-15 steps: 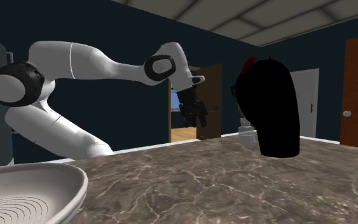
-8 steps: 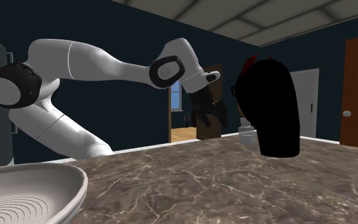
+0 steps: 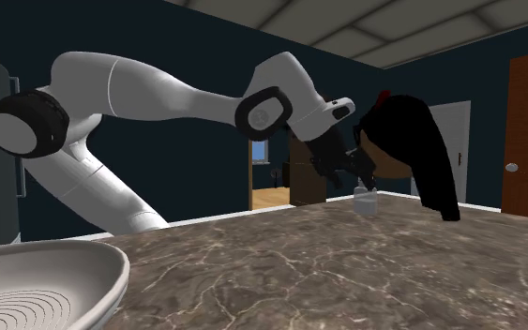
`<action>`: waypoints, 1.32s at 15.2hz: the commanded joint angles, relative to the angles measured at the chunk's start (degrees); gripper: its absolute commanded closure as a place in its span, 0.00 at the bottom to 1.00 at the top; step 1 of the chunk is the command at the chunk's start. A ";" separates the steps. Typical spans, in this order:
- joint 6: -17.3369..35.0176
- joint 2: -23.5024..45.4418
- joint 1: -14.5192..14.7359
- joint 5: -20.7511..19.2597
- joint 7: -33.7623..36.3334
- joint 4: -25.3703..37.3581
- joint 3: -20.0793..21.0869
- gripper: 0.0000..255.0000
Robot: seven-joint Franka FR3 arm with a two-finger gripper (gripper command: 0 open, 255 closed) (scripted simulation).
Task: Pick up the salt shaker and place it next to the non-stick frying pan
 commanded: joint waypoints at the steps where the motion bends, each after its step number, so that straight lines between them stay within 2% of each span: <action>1: 1.86 1.20 0.83 0.26 -0.58 -0.15 -1.29 0.00; 6: 5.49 4.04 2.69 0.94 -1.11 -0.71 -3.38 0.00; 13: 5.48 4.03 2.68 0.94 -1.11 -0.71 -3.37 0.00; 14: 5.48 4.03 2.68 0.94 -1.11 -0.71 -3.37 1.00; 20: 5.48 4.03 2.68 0.94 -1.10 -0.71 -3.37 1.00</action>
